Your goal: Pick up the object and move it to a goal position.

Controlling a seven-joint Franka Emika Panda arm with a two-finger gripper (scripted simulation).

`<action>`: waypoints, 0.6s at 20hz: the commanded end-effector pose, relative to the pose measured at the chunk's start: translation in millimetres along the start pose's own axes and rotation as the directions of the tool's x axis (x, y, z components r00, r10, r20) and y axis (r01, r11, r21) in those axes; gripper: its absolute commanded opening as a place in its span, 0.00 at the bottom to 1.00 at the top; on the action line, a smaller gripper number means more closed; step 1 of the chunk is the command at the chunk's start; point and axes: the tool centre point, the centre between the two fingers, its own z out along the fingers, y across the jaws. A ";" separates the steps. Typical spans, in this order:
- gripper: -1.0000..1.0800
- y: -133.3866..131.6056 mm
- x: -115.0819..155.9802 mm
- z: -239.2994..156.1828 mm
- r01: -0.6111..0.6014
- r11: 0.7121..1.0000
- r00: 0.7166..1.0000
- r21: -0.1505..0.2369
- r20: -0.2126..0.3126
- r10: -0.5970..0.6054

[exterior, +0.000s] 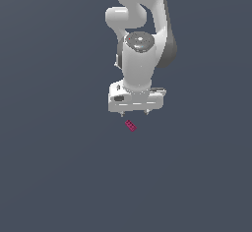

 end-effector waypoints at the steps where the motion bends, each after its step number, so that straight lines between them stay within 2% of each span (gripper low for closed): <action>1: 0.96 0.0 0.0 0.0 0.000 1.000 1.000 0.000 0.000 0.000; 9: 0.96 27.0 -2.7 1.3 -0.084 0.996 0.996 0.013 0.005 0.084; 12: 0.96 28.8 -3.0 1.6 -0.089 0.996 0.996 0.013 0.006 0.089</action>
